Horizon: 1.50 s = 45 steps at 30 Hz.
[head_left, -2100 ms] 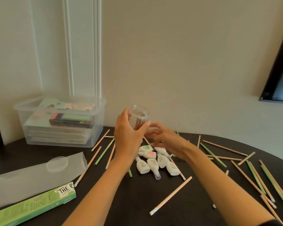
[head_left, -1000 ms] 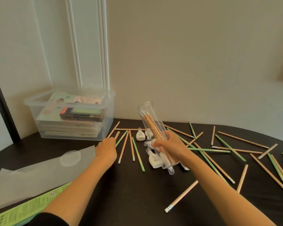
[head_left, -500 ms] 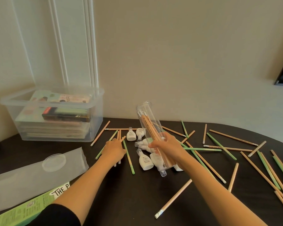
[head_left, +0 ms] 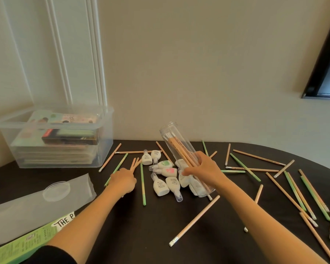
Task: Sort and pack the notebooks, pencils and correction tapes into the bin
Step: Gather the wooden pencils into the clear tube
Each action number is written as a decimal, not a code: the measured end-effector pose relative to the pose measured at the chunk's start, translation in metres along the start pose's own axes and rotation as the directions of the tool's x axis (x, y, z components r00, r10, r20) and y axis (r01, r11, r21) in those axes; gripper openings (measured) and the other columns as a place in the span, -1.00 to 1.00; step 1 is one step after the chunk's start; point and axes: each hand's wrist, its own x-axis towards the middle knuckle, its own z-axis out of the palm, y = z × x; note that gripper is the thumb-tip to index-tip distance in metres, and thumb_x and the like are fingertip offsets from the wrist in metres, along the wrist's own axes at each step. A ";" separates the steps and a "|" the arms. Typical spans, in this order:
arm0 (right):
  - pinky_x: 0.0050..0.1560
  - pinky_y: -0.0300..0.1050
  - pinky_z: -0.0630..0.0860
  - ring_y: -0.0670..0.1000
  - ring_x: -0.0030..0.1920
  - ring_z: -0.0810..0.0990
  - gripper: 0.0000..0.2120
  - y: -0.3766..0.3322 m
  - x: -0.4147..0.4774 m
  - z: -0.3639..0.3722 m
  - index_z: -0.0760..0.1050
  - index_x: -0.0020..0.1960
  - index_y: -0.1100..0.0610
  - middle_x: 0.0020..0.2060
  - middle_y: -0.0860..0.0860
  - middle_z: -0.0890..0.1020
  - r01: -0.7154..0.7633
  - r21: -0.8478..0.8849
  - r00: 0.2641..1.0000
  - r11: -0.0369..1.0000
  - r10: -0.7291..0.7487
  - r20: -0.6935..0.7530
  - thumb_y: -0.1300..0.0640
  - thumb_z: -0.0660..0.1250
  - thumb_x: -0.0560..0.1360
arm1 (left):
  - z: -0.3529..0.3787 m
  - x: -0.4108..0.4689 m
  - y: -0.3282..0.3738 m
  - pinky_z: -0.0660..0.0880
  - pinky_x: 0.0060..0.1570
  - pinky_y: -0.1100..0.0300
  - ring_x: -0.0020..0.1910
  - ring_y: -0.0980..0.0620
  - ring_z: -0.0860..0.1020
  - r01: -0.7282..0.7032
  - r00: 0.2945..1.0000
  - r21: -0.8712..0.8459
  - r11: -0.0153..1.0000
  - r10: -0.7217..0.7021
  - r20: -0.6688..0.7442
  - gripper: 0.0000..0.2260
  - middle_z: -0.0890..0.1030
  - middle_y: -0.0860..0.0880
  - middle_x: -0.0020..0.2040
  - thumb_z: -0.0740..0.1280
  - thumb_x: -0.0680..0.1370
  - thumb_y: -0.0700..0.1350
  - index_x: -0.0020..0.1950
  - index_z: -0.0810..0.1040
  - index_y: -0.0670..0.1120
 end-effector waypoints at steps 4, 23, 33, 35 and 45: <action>-0.16 -0.19 0.42 -0.05 -0.10 0.49 -0.40 0.009 -0.009 -0.013 0.28 0.24 0.01 -0.03 -0.05 0.46 0.013 -0.147 0.999 0.989 -0.018 -0.031 0.08 0.48 0.28 | -0.003 -0.013 0.000 0.41 0.00 0.11 0.18 -0.12 0.47 0.098 0.994 -0.212 0.972 -0.107 -0.029 -0.61 0.45 -0.19 0.24 0.13 0.61 -0.18 0.40 0.14 -0.23; 0.16 0.07 0.45 0.02 0.10 0.49 -0.35 0.035 -0.032 -0.049 0.33 0.25 -0.05 0.11 -0.04 0.53 -0.017 -0.445 0.981 0.895 -0.071 -0.180 0.18 0.50 0.24 | -0.041 -0.057 -0.007 0.16 -0.61 0.35 -0.59 0.16 0.19 -0.317 0.878 -0.645 0.696 0.472 0.077 -0.69 0.31 0.08 -0.51 0.16 0.56 0.11 -0.19 0.41 -0.11; 0.15 0.01 0.46 0.03 0.13 0.50 -0.28 0.036 -0.034 -0.070 0.30 0.33 0.04 0.14 0.02 0.53 -0.040 -0.384 0.993 0.922 -0.005 -0.117 0.25 0.52 0.25 | -0.047 -0.057 -0.001 0.18 -0.61 0.36 -0.61 0.16 0.21 -0.425 0.810 -0.565 0.707 0.576 0.111 -0.71 0.35 0.05 -0.50 0.17 0.56 0.10 -0.16 0.45 -0.11; 0.16 0.02 0.47 0.05 0.14 0.50 -0.27 0.035 -0.034 -0.074 0.29 0.34 0.06 0.14 0.04 0.52 -0.044 -0.361 0.996 0.932 0.014 -0.086 0.27 0.52 0.25 | -0.046 -0.056 0.001 0.18 -0.61 0.35 -0.61 0.17 0.21 -0.442 0.799 -0.581 0.683 0.594 0.090 -0.75 0.36 0.06 -0.50 0.19 0.56 0.06 -0.11 0.48 -0.10; 0.06 -0.14 0.37 -0.03 0.04 0.43 -0.37 0.040 -0.038 -0.081 0.33 0.27 0.07 0.04 -0.01 0.46 -0.007 -0.319 0.995 0.948 0.037 0.087 0.29 0.50 0.27 | -0.048 -0.049 0.011 0.21 -0.60 0.35 -0.63 0.17 0.26 -0.501 0.763 -0.479 0.721 0.629 0.149 -0.83 0.44 0.07 -0.53 0.18 0.60 -0.02 -0.04 0.54 -0.03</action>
